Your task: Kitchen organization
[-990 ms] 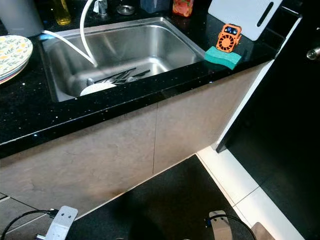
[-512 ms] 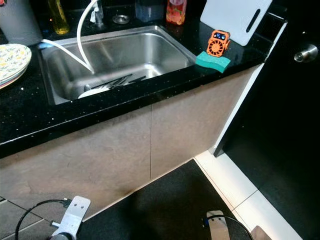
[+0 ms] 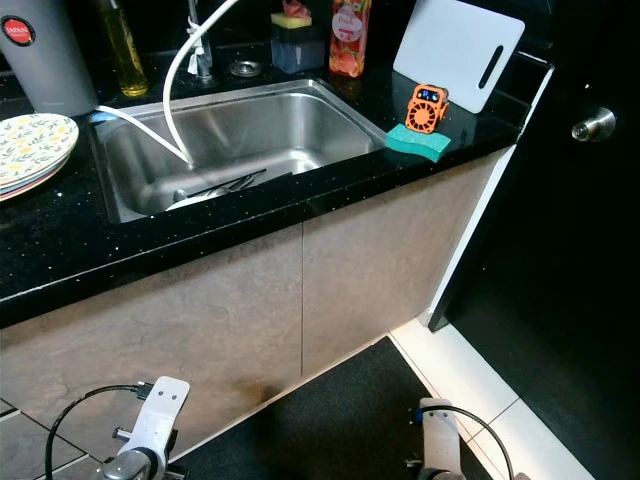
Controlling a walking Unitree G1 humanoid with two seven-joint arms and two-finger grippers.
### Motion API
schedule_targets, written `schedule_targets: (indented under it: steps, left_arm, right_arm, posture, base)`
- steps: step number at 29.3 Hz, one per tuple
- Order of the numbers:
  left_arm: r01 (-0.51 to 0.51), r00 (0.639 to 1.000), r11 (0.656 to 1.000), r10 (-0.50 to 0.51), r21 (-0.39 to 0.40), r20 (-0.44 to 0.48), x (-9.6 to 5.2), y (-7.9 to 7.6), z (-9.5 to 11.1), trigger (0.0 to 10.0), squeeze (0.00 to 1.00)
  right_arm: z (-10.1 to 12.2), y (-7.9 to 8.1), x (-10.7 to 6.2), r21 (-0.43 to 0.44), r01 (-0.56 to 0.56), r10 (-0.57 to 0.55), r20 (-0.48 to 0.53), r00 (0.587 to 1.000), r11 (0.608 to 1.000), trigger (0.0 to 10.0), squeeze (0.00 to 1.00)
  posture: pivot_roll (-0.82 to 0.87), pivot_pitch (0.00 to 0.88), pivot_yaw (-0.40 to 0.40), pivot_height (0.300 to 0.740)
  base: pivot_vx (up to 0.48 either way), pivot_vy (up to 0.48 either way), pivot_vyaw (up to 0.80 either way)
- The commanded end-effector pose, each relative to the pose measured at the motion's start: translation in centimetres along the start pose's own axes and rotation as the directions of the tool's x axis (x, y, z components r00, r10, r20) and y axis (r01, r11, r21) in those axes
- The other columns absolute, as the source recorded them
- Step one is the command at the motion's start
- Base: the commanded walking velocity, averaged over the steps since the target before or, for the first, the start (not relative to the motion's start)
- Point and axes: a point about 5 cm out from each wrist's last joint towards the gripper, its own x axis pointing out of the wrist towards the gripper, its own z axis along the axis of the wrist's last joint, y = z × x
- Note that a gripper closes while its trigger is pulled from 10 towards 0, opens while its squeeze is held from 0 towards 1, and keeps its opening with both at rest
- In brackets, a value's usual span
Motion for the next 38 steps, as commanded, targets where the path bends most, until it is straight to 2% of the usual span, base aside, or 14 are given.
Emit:
schedule_targets:
  steps: [1, 2, 6, 9, 13, 18, 23, 27, 38]
  left_arm:
    - [0.007, 1.000, 1.000, -0.008, -0.025, -0.024, 0.0, -0.4, -0.4, 10.0, 0.00]
    - [0.007, 1.000, 1.000, -0.008, -0.025, -0.024, 0.0, -0.4, -0.4, 10.0, 0.00]
    - [0.027, 0.999, 1.000, -0.027, 0.008, -0.043, 0.0, -0.6, -0.7, 10.0, 0.00]
    - [0.027, 0.998, 0.999, -0.025, 0.046, -0.056, -0.1, -0.5, -0.8, 10.0, 0.00]
    - [0.017, 0.999, 0.998, -0.014, 0.059, -0.040, 0.1, -0.3, -0.3, 10.0, 0.00]
    - [0.021, 1.000, 0.995, -0.019, 0.101, -0.020, 0.3, -0.4, 0.7, 10.0, 0.00]
    - [0.016, 1.000, 0.991, -0.016, 0.135, -0.003, 0.5, -0.2, 1.6, 10.0, 0.00]
    - [0.034, 0.999, 0.983, -0.033, 0.182, -0.012, 0.4, -0.1, 1.4, 10.0, 0.00]
    - [0.040, 0.999, 0.979, -0.031, 0.202, -0.045, 0.2, -0.1, 0.2, 10.0, 0.00]
  right_arm:
    - [-1.1, -0.5, -0.2, -0.030, 0.005, -0.006, -0.051, 0.999, 1.000, 10.0, 0.00]
    - [-1.1, -0.5, -0.2, -0.030, 0.005, -0.006, -0.051, 0.999, 1.000, 10.0, 0.00]
    - [-2.1, -0.2, -0.4, -0.118, -0.037, 0.026, -0.094, 0.995, 0.992, 10.0, 0.00]
    - [-2.5, 0.3, -0.5, -0.144, -0.066, 0.050, -0.112, 0.992, 0.987, 10.0, 0.00]
    - [-2.9, 0.7, -0.6, -0.177, -0.086, 0.065, -0.121, 0.990, 0.981, 10.0, 0.00]
    - [-3.1, 0.3, -0.6, -0.174, -0.066, 0.044, -0.126, 0.991, 0.983, 10.0, 0.00]
    - [-3.1, 0.4, -0.6, -0.214, -0.072, 0.045, -0.131, 0.990, 0.974, 10.0, 0.00]
    - [-2.7, 0.5, -0.5, -0.213, -0.064, 0.040, -0.116, 0.992, 0.975, 10.0, 0.00]
    - [-2.9, 0.5, -0.6, -0.222, -0.057, 0.032, -0.116, 0.993, 0.973, 10.0, 0.00]
  posture:
    - [0.05, 0.000, -0.035, 0.740]
    - [0.05, 0.000, -0.035, 0.740]
    - [0.03, 0.000, -0.025, 0.740]
    - [0.02, 0.000, -0.021, 0.740]
    - [0.01, 0.000, -0.010, 0.740]
    - [0.03, 0.000, -0.002, 0.740]
    - [0.05, 0.000, 0.009, 0.740]
    - [0.07, 0.000, -0.004, 0.740]
    - [0.06, 0.000, 0.004, 0.740]
  base:
    - [0.000, 0.000, 0.00]
    - [0.000, 0.000, 0.00]
    - [0.000, 0.000, 0.00]
    - [0.000, 0.000, 0.00]
    - [0.000, 0.000, 0.00]
    - [0.000, 0.000, 0.00]
    - [0.000, 0.000, 0.00]
    - [0.000, 0.000, 0.00]
    - [0.000, 0.000, 0.00]
